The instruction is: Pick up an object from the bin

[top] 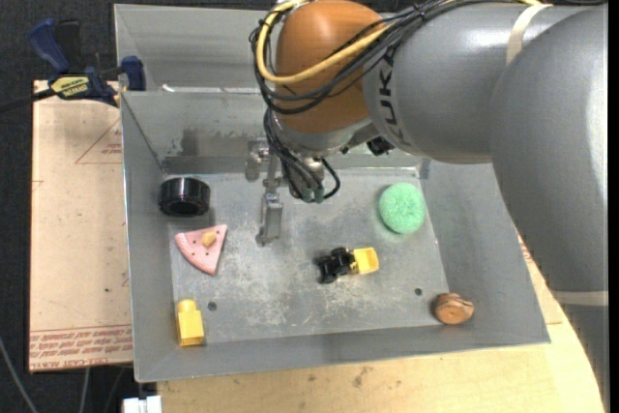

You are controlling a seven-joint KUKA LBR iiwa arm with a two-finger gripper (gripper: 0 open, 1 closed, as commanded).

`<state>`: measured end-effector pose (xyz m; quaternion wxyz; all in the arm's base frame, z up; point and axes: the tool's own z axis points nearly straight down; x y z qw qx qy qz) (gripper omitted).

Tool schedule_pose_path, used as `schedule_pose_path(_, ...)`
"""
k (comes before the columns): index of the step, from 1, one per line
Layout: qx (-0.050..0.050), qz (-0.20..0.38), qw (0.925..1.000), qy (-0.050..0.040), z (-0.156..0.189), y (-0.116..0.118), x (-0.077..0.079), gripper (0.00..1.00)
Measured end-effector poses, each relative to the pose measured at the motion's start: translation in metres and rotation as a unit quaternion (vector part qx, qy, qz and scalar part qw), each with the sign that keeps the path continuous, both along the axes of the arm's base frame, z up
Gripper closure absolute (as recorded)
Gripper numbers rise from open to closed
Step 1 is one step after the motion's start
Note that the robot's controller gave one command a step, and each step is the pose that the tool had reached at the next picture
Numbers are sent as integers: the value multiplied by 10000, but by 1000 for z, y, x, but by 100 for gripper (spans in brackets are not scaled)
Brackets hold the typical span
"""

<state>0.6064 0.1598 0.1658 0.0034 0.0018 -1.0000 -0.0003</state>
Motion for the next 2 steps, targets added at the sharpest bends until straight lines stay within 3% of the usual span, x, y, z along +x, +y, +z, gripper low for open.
schedule_pose_path(1, 6, -15, 10000, -38, 5, -1, 2, 0)
schedule_pose_path(2, 13, 286, 9996, -87, -43, 22, 21, 0)
